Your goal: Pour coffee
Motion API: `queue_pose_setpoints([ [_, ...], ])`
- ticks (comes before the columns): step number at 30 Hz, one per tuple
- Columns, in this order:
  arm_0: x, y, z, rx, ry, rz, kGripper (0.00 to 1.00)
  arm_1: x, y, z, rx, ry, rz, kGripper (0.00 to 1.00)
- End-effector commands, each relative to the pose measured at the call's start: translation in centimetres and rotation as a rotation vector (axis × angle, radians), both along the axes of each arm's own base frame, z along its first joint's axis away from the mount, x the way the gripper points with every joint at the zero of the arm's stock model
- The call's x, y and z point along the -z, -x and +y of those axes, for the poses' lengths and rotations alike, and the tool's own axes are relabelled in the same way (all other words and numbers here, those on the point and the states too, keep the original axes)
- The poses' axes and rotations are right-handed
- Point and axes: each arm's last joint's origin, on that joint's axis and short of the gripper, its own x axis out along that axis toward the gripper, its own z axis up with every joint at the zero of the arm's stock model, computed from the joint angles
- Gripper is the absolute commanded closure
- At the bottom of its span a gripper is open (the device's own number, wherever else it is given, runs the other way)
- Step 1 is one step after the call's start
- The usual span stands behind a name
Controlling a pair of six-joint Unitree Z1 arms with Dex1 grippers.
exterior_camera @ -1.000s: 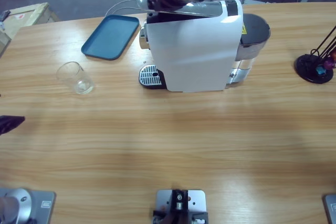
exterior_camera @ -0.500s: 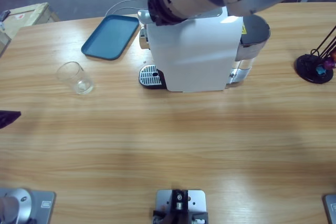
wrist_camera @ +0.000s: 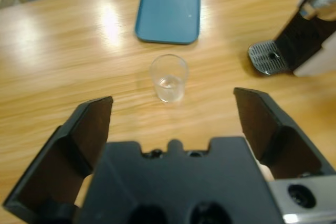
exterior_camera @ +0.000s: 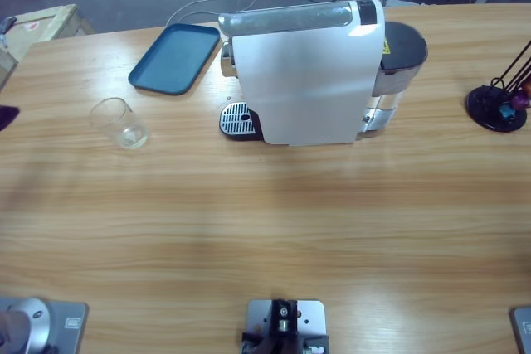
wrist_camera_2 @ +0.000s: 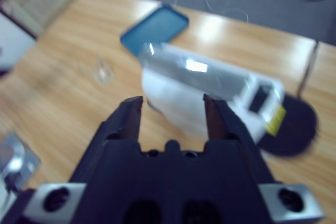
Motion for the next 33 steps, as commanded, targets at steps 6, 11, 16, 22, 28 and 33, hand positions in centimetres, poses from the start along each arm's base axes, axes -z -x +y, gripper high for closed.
queue_pose_setpoints([
  [6,9.7,-8.2,-3.4,-0.062,-0.087,0.214,0.009,1.7,7.9,-11.0,-0.021,0.165,0.058,0.0],
  [11,11.8,-10.1,-4.4,-0.061,-0.088,0.224,0.009,1.5,8.1,-11.2,-0.024,0.165,0.071,0.0],
  [16,14.0,-11.2,-4.9,-0.063,-0.093,0.235,0.009,1.7,8.1,-11.1,-0.025,0.182,0.082,0.0],
  [22,16.3,-12.9,-5.7,-0.061,-0.079,0.199,0.009,2.0,8.1,-11.1,-0.033,0.195,0.106,0.0],
  [28,18.2,-13.0,-5.6,-0.091,-0.086,0.156,0.022,2.3,8.2,-11.2,-0.029,0.213,0.128,0.0],
  [33,18.4,-13.0,-5.4,-0.117,-0.089,0.102,0.109,2.6,8.1,-10.9,-0.037,0.224,0.148,0.0],
])
